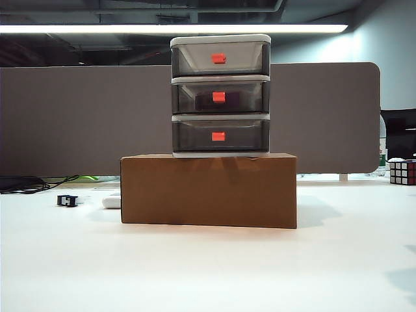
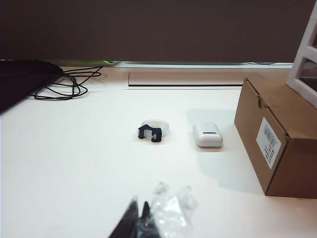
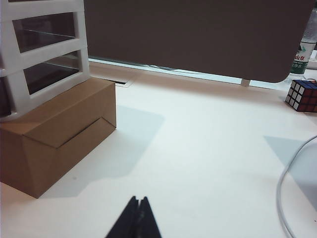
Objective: Open the second layer of the drawer on the table, pick up a pack of napkins on the table and put it in, and finally close the drawer.
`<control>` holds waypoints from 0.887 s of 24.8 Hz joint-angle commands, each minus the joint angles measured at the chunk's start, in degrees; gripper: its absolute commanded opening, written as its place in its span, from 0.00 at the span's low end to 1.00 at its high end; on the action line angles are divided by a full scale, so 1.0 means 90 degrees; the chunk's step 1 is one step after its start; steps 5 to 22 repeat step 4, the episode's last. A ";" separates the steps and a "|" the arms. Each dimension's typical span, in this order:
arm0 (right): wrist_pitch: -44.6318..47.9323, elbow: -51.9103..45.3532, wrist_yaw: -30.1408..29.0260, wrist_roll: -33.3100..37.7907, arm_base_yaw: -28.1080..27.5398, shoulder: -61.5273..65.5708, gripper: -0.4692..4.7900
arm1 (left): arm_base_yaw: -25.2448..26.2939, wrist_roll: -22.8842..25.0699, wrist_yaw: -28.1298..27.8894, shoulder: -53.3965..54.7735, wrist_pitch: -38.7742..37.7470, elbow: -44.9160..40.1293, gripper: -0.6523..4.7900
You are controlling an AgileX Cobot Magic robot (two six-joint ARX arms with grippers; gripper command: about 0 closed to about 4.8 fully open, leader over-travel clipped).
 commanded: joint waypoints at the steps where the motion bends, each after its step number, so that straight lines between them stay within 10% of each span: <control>1: 0.0104 -0.0039 -0.0036 0.0027 0.0000 -0.0012 0.08 | -0.0007 0.0024 0.0034 0.0002 0.0051 0.0007 0.11; 22: 0.0102 -0.0039 -0.0036 0.0027 0.0000 -0.0012 0.08 | -0.0007 0.0024 0.0034 0.0002 0.0049 0.0007 0.11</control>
